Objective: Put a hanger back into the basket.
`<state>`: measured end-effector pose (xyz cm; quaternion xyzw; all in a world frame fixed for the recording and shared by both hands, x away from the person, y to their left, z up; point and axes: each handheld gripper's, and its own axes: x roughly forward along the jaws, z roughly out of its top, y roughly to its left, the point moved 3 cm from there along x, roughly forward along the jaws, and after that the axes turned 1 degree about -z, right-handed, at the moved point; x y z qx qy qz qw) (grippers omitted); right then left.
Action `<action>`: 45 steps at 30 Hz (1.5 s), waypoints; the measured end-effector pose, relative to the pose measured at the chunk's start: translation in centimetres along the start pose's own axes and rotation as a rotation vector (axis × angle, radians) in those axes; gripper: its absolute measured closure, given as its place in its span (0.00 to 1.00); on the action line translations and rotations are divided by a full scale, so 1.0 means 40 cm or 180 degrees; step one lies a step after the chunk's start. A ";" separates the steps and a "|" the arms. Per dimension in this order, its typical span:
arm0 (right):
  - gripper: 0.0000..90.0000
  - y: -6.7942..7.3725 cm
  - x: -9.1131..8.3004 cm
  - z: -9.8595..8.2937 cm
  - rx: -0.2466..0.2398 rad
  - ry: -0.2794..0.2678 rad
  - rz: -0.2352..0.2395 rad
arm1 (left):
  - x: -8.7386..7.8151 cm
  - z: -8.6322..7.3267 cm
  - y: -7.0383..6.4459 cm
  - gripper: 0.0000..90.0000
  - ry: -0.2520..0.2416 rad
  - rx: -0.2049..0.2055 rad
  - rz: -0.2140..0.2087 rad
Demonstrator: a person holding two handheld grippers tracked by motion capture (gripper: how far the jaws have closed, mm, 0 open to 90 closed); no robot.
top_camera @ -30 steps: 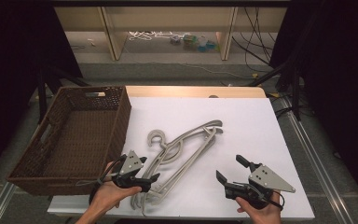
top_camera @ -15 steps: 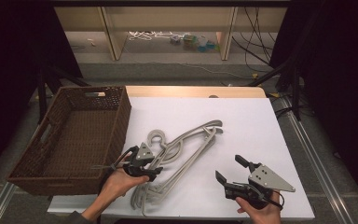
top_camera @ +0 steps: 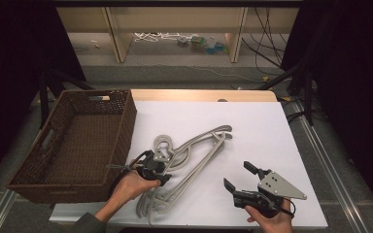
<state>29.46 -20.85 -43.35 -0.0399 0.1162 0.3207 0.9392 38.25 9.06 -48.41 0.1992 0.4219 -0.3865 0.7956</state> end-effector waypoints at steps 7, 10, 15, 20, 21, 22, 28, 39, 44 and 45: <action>0.21 0.000 0.002 -0.001 -0.0008 0.0008 0.0001 | 0.024 -0.001 -0.003 0.77 0.0067 -0.0090 0.0014; 0.21 0.001 0.003 0.000 -0.0007 -0.0004 0.0019 | 0.024 -0.002 0.000 0.79 0.0076 -0.0111 0.0021; 0.22 0.001 0.003 0.000 -0.0013 0.0006 0.0016 | 0.023 -0.007 0.005 0.82 -0.0136 -0.0332 -0.0052; 0.22 0.000 0.003 0.001 -0.0013 -0.0008 0.0030 | 0.013 -0.010 0.012 0.84 -0.0303 -0.0518 -0.0083; 0.22 0.001 0.002 0.001 -0.0014 0.0000 0.0032 | 0.010 -0.009 0.012 0.85 -0.0367 -0.0592 -0.0105; 0.22 0.000 0.002 0.000 -0.0005 0.0005 0.0030 | 0.008 -0.008 0.013 0.86 -0.0431 -0.0629 -0.0114; 0.22 0.000 0.002 0.001 -0.0014 0.0004 0.0034 | -0.018 -0.007 0.019 0.89 -0.0672 -0.0864 -0.0136; 0.22 0.007 0.006 0.000 0.0023 -0.0011 0.0105 | -0.042 0.004 0.003 0.91 -0.0803 -0.0821 -0.0306; 0.22 0.005 0.003 0.001 0.0021 0.0020 0.0081 | -0.067 0.012 0.008 0.91 -0.0922 -0.0858 -0.0289; 0.22 0.004 0.002 0.000 0.0014 0.0035 0.0078 | -0.067 0.012 0.008 0.91 -0.0922 -0.0858 -0.0289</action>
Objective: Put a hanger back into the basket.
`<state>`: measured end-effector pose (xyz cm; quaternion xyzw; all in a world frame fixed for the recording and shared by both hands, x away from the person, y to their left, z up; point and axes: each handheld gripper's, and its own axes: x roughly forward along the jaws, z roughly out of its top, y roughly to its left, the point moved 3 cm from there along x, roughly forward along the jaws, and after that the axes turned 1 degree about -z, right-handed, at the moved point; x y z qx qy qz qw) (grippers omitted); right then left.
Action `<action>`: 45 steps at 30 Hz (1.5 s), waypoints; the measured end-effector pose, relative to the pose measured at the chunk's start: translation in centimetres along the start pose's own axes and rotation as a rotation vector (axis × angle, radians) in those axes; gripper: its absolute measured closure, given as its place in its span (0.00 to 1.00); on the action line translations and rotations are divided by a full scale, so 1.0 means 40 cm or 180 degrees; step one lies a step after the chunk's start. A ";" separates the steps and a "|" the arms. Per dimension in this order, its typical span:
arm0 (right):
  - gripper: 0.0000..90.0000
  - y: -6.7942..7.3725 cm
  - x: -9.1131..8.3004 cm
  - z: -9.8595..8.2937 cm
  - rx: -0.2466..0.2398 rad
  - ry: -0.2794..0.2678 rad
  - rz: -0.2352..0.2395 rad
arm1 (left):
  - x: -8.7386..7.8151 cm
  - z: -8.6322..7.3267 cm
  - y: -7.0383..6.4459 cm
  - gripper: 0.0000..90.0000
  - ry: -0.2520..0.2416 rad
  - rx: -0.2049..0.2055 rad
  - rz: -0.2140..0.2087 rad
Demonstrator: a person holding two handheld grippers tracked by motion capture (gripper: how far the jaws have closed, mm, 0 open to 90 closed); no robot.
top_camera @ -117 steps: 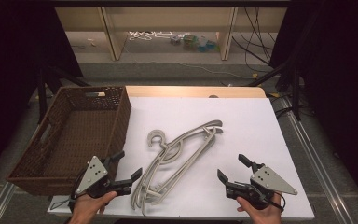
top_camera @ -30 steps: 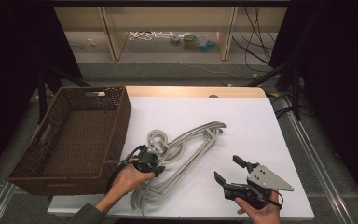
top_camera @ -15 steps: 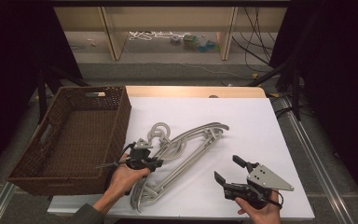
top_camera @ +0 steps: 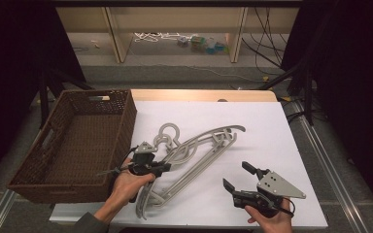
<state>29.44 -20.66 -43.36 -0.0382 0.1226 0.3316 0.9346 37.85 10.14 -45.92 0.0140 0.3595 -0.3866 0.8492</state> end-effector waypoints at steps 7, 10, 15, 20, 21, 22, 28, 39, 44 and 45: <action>0.22 -0.002 0.000 0.000 -0.0041 -0.0024 -0.0021 | -0.046 0.029 -0.011 0.91 -0.0122 0.0152 0.0017; 0.22 0.001 0.001 0.000 0.0004 -0.0012 -0.0001 | -0.067 0.034 -0.008 0.91 -0.0153 0.0159 0.0014; 0.22 0.000 0.000 0.000 0.0012 -0.0004 -0.0011 | -0.097 0.046 -0.007 0.91 -0.0261 0.0115 -0.0003; 0.22 -0.004 0.001 -0.001 -0.0018 -0.0027 -0.0024 | -0.132 0.059 -0.003 0.91 -0.0355 0.0136 -0.0016; 0.22 -0.006 0.002 -0.002 -0.0027 -0.0019 -0.0037 | -0.150 0.067 -0.001 0.91 -0.0393 0.0132 -0.0014; 0.22 -0.007 0.001 -0.003 -0.0017 -0.0008 -0.0043 | -0.159 0.072 0.001 0.91 -0.0422 0.0123 -0.0040; 0.22 -0.006 0.000 -0.003 0.0024 0.0013 -0.0027 | -0.215 0.102 0.010 0.91 -0.0493 0.0098 -0.0089; 0.22 -0.007 0.003 -0.005 0.0035 0.0046 -0.0043 | -0.277 0.123 0.034 0.91 -0.0524 0.0172 -0.0003; 0.22 -0.007 0.004 -0.005 0.0036 0.0027 -0.0036 | -0.306 0.124 0.070 0.91 -0.0500 0.0216 0.0132; 0.22 -0.007 0.003 -0.004 0.0033 0.0043 -0.0043 | -0.310 0.124 0.075 0.91 -0.0503 0.0179 0.0141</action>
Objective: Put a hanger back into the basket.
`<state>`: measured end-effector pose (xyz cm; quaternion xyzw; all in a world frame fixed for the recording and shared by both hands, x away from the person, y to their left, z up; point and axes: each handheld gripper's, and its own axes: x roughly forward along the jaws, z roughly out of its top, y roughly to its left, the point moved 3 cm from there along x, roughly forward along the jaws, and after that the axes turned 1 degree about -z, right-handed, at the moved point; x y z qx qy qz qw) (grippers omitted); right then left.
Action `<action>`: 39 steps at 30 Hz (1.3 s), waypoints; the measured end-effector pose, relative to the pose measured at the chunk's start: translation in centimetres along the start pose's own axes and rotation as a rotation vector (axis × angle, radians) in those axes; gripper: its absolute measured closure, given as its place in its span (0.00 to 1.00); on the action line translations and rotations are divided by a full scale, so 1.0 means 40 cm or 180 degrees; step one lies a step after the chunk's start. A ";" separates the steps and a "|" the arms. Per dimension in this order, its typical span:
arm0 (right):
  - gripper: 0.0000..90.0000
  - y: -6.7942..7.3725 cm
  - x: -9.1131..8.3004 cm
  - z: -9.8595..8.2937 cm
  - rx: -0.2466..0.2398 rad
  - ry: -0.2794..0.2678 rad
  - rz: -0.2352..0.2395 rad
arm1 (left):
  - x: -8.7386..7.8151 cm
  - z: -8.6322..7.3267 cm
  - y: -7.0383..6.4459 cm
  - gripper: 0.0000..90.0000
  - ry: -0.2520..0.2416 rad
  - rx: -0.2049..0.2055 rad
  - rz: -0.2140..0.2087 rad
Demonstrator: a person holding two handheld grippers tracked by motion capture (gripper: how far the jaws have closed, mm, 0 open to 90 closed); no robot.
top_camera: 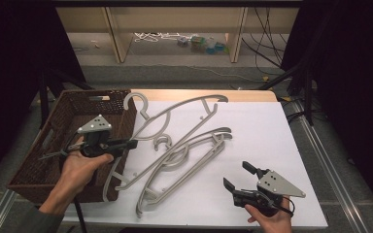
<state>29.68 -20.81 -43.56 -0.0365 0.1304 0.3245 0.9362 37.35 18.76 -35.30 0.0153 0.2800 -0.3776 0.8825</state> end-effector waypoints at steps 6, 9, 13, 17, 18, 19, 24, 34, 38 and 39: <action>0.22 -0.001 0.002 0.000 0.0005 -0.0026 -0.0006 | -0.047 0.015 0.046 0.91 -0.0044 -0.0015 0.0116; 0.22 -0.001 0.004 -0.002 0.0003 -0.0011 -0.0003 | -0.078 0.026 0.068 0.91 -0.0069 0.0023 0.0228; 0.22 0.000 0.005 -0.003 -0.0008 0.0002 -0.0001 | -0.106 0.031 0.089 0.91 -0.0083 0.0030 0.0326; 0.22 -0.001 0.006 -0.003 -0.0003 0.0012 0.0000 | -0.146 0.034 0.126 0.91 -0.0131 0.0018 0.0461; 0.22 0.000 0.008 -0.005 0.0021 -0.0014 0.0032 | -0.161 0.033 0.143 0.91 -0.0156 -0.0004 0.0490; 0.22 0.000 0.008 -0.005 0.0021 -0.0014 0.0032 | -0.161 0.033 0.143 0.91 -0.0156 -0.0004 0.0490; 0.22 -0.002 0.008 -0.005 0.0021 0.0005 0.0032 | -0.194 0.019 0.199 0.91 -0.0173 -0.0080 0.0615; 0.22 -0.004 0.008 -0.006 0.0005 0.0027 0.0001 | -0.225 -0.002 0.287 0.91 -0.0124 -0.0143 0.0791; 0.22 -0.004 0.008 -0.005 0.0000 0.0027 0.0003 | -0.236 -0.007 0.321 0.91 -0.0114 -0.0067 0.0827; 0.22 -0.005 0.008 -0.006 0.0011 0.0035 -0.0002 | -0.236 -0.007 0.321 0.91 -0.0114 -0.0067 0.0827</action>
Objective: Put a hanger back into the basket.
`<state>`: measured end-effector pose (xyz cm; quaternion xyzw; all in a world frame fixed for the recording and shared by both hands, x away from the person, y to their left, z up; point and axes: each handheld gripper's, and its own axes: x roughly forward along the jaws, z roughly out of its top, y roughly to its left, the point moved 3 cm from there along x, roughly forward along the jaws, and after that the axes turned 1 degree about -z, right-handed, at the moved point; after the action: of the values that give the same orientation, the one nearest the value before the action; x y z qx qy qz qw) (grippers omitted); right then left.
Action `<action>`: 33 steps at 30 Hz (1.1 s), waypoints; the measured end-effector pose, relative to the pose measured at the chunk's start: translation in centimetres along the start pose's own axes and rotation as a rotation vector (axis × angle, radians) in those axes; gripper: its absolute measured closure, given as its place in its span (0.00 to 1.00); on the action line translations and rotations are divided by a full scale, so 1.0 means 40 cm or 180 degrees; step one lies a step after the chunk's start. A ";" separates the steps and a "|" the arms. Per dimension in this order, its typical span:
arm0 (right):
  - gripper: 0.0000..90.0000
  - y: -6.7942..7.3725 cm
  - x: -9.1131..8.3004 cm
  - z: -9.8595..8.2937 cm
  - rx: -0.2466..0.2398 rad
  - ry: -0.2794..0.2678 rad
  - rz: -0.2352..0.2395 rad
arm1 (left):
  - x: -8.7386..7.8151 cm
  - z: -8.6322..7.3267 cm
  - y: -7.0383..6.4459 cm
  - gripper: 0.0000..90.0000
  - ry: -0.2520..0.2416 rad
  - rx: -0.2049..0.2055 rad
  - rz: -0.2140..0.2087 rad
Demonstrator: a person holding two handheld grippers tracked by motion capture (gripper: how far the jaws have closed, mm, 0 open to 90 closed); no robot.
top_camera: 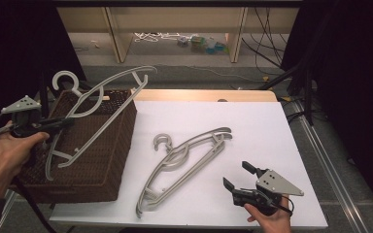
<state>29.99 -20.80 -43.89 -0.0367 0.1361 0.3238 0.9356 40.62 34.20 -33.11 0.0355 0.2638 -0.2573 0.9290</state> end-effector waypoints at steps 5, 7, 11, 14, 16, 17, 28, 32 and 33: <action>0.22 0.000 0.000 0.000 -0.0003 0.0002 -0.0004 | -0.010 -0.011 0.051 0.91 0.0127 0.0094 0.0074; 0.22 -0.001 0.001 0.001 0.0000 -0.0007 0.0001 | -0.013 -0.016 0.068 0.91 0.0154 0.0118 0.0111; 0.22 0.000 0.001 0.000 -0.0006 -0.0005 -0.0001 | -0.019 -0.030 0.111 0.91 0.0241 0.0152 0.0263; 0.22 -0.001 0.002 0.000 -0.0010 -0.0020 -0.0015 | -0.020 -0.041 0.133 0.91 0.0239 0.0109 0.0342; 0.22 0.000 0.002 -0.001 0.0010 -0.0016 -0.0006 | -0.021 -0.045 0.139 0.91 0.0253 0.0101 0.0356; 0.22 -0.002 0.001 0.000 -0.0003 0.0004 -0.0021 | -0.022 -0.052 0.149 0.91 0.0285 0.0126 0.0395; 0.22 -0.002 0.001 0.000 0.0001 0.0001 -0.0007 | -0.016 -0.102 0.191 0.91 0.0535 0.0106 0.0603; 0.22 0.001 0.006 -0.001 0.0037 -0.0050 0.0021 | -0.012 -0.126 0.202 0.91 0.0767 0.0211 0.0683; 0.22 0.001 0.007 -0.001 0.0035 -0.0051 0.0022 | -0.010 -0.130 0.204 0.91 0.0779 0.0197 0.0714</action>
<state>30.18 -20.62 -44.01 -0.0285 0.1306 0.3265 0.9357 41.92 42.48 -37.92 0.1244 0.3614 -0.1537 0.9112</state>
